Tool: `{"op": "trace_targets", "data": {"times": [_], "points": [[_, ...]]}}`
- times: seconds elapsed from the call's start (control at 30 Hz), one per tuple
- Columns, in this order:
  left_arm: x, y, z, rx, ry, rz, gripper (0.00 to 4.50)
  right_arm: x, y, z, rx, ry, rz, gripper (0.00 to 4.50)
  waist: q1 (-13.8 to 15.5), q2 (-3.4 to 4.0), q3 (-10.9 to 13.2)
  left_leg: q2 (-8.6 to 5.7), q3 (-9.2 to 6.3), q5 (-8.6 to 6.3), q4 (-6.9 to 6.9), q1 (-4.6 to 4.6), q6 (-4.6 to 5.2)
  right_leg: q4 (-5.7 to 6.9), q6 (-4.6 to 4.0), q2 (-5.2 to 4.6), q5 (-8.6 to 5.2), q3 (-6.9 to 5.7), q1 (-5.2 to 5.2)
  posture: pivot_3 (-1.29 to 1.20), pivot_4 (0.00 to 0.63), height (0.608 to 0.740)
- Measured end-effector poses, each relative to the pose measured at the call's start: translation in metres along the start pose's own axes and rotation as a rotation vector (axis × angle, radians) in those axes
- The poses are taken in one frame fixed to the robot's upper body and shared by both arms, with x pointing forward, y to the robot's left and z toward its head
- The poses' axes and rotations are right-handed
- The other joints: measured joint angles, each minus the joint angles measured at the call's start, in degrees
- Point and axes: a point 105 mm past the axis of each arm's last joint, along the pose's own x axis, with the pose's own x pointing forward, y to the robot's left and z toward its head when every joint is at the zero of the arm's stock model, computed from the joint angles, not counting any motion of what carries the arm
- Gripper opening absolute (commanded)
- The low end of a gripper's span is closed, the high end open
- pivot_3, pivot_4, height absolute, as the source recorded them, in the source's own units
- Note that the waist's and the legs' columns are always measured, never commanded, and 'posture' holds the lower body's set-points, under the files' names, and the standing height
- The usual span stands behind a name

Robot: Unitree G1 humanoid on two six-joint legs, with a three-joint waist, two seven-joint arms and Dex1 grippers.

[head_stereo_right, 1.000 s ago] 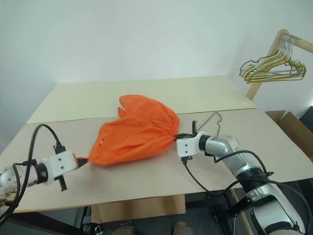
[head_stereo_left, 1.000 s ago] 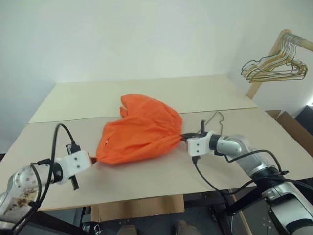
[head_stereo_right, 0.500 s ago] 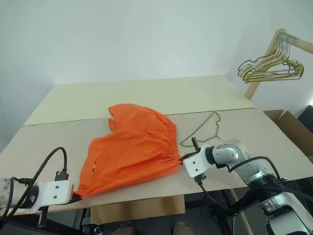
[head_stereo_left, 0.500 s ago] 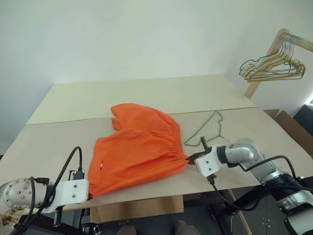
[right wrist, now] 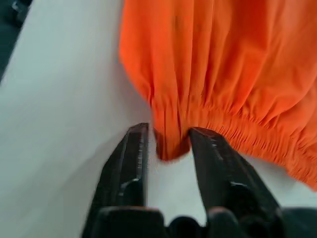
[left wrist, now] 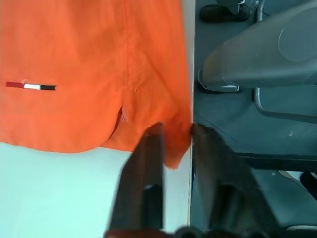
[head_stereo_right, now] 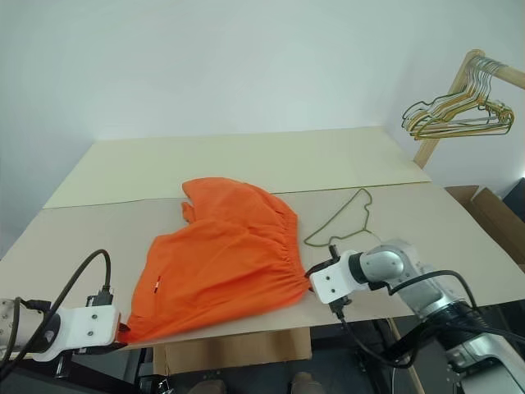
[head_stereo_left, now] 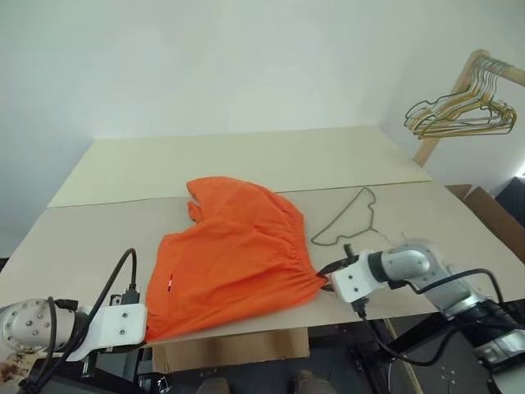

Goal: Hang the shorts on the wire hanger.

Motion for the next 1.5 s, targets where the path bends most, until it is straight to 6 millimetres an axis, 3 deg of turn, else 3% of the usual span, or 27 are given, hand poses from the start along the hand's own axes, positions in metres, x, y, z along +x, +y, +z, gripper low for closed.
{"op": "trace_targets", "data": {"times": [0.13,0.2,0.27,0.37,0.47,0.57,0.7,0.87,1.07,1.2,1.5], "points": [[-0.014,0.0,-0.005,-0.013,0.023,-0.014,3.63,-0.015,0.001,0.0,0.036,0.001,0.021,4.23,-0.19,-0.01,0.01,0.03,0.07,-0.01,-0.02,0.07,0.02,0.0,-0.01,0.0,-0.03,0.0,0.01,0.08,0.0,0.74],[-0.018,0.0,-0.007,-0.02,0.029,-0.016,4.01,-0.02,0.002,0.0,0.051,0.0,0.023,4.5,-0.17,-0.01,0.01,0.02,0.08,-0.01,-0.02,0.08,0.02,0.0,-0.03,0.0,-0.05,0.0,0.01,0.08,0.0,0.74],[-0.031,0.004,-0.018,-0.027,0.054,0.0,4.48,-0.032,-0.012,-0.001,0.178,-0.048,-0.067,4.5,-0.28,-0.03,0.02,0.06,0.13,-0.01,-0.02,0.14,0.02,0.02,-0.24,0.0,-0.16,0.01,0.02,0.08,0.0,0.74],[-0.049,0.02,-0.025,-0.028,0.075,0.081,4.48,-0.053,-0.049,-0.01,0.332,-0.057,-0.251,4.5,-0.31,-0.02,0.03,0.06,0.18,-0.01,-0.02,0.2,0.02,0.04,-0.25,0.0,-0.16,0.02,0.04,0.08,0.0,0.74],[-0.059,0.044,-0.006,-0.021,-0.059,0.2,4.48,-0.065,-0.083,-0.024,0.539,-0.083,-0.436,4.5,-0.13,-0.06,0.01,0.08,0.16,-0.02,-0.03,0.15,0.01,0.04,-0.21,0.0,-0.13,-0.02,0.0,0.08,0.0,0.74],[-0.07,0.064,0.023,-0.002,-0.245,0.298,4.48,-0.054,-0.107,-0.044,0.813,-0.086,-0.608,4.5,-0.22,-0.07,0.0,0.05,0.14,-0.02,-0.06,-0.07,0.0,0.03,0.01,0.0,0.08,0.0,-0.16,0.07,0.0,0.74],[-0.065,0.072,0.038,0.03,-0.306,0.309,4.48,-0.036,-0.116,-0.069,1.024,0.007,-0.756,4.5,-0.37,-0.06,0.0,0.01,0.08,-0.02,-0.07,-0.32,0.0,0.03,-0.37,0.01,0.31,0.02,-0.34,0.06,0.0,0.74],[-0.051,0.077,0.051,0.06,-0.348,0.286,4.48,-0.011,-0.107,-0.098,1.052,0.258,-0.861,4.5,-0.55,-0.05,0.0,-0.03,-0.01,-0.04,-0.07,-0.5,-0.03,-0.01,-0.35,0.01,0.32,0.0,-0.43,0.06,0.0,0.74],[-0.044,0.078,0.056,0.077,-0.359,0.268,4.48,0.002,-0.099,-0.099,0.985,0.362,-0.798,4.5,-0.89,-0.05,0.0,-0.03,-0.07,-0.05,-0.07,-0.49,-0.01,-0.04,-0.33,0.02,0.31,-0.02,-0.41,0.05,0.0,0.74],[-0.04,0.077,0.056,0.075,-0.355,0.257,4.48,0.009,-0.084,-0.096,0.888,0.413,-0.691,4.5,-1.03,-0.05,0.0,-0.04,-0.12,-0.05,-0.07,-0.49,-0.01,-0.04,-0.31,0.02,0.29,-0.07,-0.38,0.05,0.0,0.74],[-0.033,0.076,0.053,0.088,-0.338,0.251,4.48,-0.013,-0.051,-0.107,0.802,0.539,-0.607,4.5,-0.86,-0.06,0.0,-0.04,-0.13,-0.05,-0.07,-0.43,0.0,-0.06,-0.28,0.03,0.27,-0.08,-0.31,0.05,0.0,0.74]]}}
